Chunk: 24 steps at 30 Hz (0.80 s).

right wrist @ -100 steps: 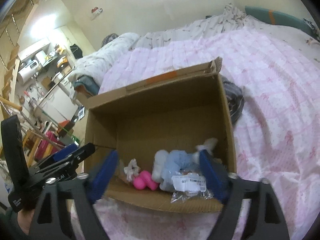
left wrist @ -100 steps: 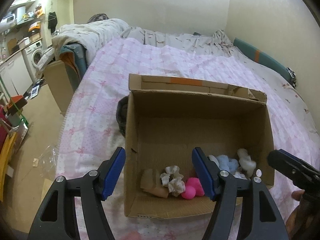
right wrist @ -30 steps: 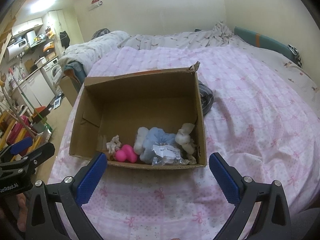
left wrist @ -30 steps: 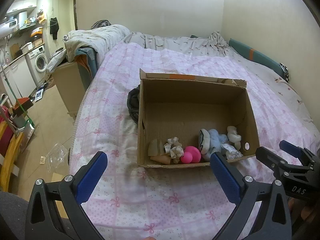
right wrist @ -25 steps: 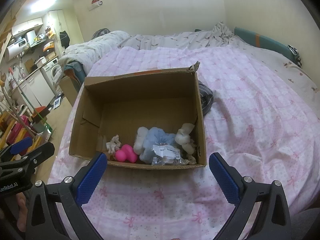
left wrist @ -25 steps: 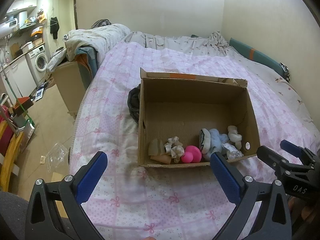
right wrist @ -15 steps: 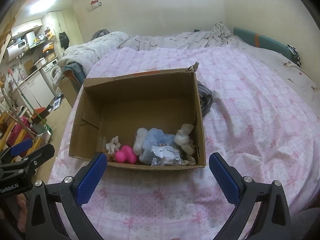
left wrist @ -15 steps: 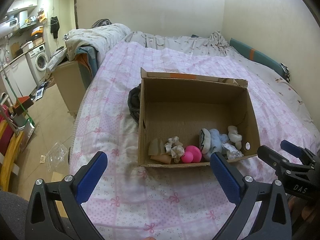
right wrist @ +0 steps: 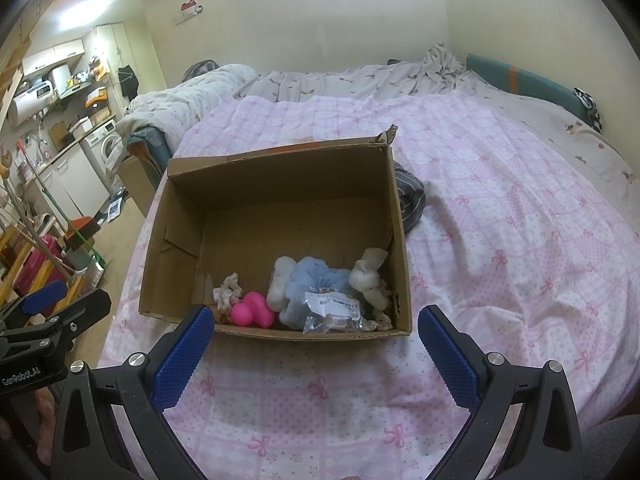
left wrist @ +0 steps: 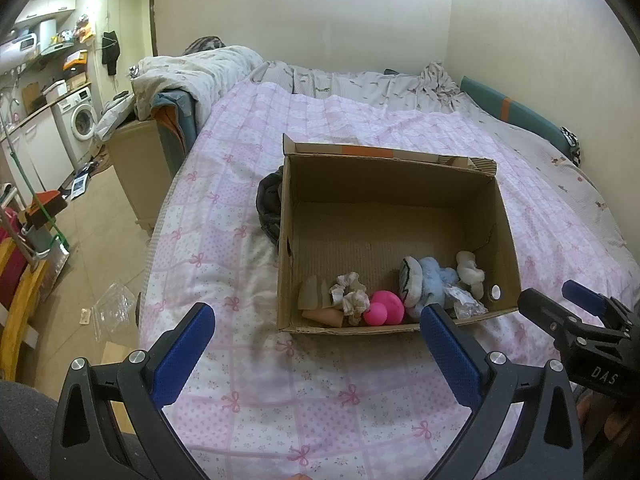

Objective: Organize soft objects

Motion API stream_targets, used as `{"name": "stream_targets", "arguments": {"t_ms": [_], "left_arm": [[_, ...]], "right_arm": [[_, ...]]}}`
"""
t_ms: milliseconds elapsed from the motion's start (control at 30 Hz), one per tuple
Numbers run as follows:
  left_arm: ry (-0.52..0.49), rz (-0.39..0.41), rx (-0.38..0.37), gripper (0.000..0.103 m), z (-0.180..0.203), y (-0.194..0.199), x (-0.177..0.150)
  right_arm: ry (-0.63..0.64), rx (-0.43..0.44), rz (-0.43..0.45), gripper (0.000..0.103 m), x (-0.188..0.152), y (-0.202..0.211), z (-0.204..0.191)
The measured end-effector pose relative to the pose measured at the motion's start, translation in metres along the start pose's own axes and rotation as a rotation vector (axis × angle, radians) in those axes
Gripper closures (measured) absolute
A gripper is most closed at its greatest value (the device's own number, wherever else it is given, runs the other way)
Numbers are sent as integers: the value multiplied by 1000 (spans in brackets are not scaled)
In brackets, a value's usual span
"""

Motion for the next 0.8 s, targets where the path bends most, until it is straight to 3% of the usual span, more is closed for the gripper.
{"name": "stream_targets", "arguments": {"t_ms": [800], "left_arm": [[2,-2,2,1,-1,0,0]], "right_arm": [[-5,-1,3,0,2,2,1]]}}
Point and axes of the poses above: each gripper's, at about its wrist camera, not at the fingertips, and y roughly against the way its jaws point, z to its right, x to its top, the point moved 6 cm from there along -y, roughly the way its jaws point, and after that the axes turned 4 degrees about -z, right-handed, at the moved point
